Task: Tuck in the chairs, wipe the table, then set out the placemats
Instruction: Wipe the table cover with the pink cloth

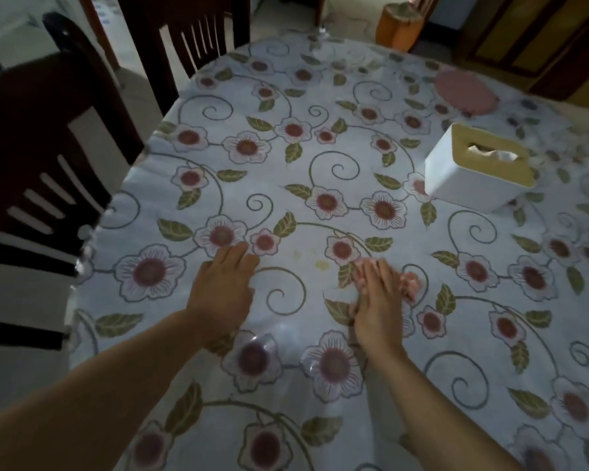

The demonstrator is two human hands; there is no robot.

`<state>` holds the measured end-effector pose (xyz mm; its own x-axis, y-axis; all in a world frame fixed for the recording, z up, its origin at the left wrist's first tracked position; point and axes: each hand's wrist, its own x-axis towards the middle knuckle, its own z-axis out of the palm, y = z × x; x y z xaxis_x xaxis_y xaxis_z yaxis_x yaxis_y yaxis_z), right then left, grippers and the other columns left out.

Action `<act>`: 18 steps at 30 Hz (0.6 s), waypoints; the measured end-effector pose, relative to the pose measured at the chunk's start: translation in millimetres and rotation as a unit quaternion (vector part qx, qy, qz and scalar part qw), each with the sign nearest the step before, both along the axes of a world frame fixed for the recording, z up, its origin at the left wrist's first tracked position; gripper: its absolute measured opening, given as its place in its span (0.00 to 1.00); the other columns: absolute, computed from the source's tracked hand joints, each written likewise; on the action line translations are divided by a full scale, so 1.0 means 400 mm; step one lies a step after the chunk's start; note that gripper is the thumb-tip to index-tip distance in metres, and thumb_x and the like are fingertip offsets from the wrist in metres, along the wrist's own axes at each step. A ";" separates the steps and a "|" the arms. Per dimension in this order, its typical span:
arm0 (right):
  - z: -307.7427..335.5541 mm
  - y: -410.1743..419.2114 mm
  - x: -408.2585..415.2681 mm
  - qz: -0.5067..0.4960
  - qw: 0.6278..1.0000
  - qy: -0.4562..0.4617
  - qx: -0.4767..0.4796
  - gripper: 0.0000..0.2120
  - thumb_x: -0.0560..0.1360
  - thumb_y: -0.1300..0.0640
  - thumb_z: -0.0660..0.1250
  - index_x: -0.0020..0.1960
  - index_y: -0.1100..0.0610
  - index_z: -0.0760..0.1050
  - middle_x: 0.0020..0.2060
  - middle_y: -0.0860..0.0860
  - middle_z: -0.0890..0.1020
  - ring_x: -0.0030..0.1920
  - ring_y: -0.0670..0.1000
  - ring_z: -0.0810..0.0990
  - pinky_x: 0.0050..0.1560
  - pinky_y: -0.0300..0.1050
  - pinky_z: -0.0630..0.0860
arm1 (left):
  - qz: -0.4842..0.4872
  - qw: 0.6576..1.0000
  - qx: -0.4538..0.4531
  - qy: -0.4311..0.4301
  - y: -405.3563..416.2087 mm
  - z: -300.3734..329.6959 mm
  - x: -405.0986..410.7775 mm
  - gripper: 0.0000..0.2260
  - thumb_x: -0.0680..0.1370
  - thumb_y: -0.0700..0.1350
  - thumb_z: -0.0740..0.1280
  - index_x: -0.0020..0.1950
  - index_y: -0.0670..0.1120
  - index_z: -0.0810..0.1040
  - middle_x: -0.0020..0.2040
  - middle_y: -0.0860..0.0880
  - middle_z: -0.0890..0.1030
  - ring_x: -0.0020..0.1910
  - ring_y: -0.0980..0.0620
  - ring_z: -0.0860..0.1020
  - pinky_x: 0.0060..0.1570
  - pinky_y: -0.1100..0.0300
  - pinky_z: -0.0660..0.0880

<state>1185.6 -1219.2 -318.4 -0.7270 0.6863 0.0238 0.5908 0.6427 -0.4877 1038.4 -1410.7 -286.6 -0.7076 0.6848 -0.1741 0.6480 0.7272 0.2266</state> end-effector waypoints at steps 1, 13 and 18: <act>0.020 0.011 -0.044 -0.043 0.999 0.009 -0.023 0.22 0.80 0.62 0.55 0.74 0.58 0.62 0.76 0.55 0.57 0.75 0.55 0.52 0.75 0.49 0.53 | -0.002 1.000 0.010 0.000 -0.005 -0.002 -0.013 0.21 0.76 0.46 0.63 0.68 0.48 0.65 0.73 0.47 0.61 0.72 0.46 0.59 0.65 0.50 0.64; -0.020 -0.126 -0.227 0.264 0.951 -0.097 0.126 0.29 0.77 0.46 0.51 0.77 0.46 0.48 0.77 0.49 0.51 0.76 0.57 0.45 0.71 0.65 0.38 | -0.008 0.997 0.071 0.007 -0.017 -0.013 -0.068 0.22 0.66 0.38 0.65 0.61 0.38 0.73 0.62 0.39 0.74 0.64 0.38 0.72 0.55 0.44 0.75; -0.012 0.146 -0.196 -0.004 0.977 -0.194 0.083 0.28 0.80 0.40 0.43 0.76 0.43 0.39 0.77 0.51 0.42 0.76 0.58 0.40 0.73 0.64 0.42 | 0.009 0.998 0.066 0.021 0.010 -0.019 -0.090 0.23 0.65 0.35 0.69 0.60 0.39 0.74 0.63 0.39 0.74 0.61 0.37 0.72 0.55 0.43 0.74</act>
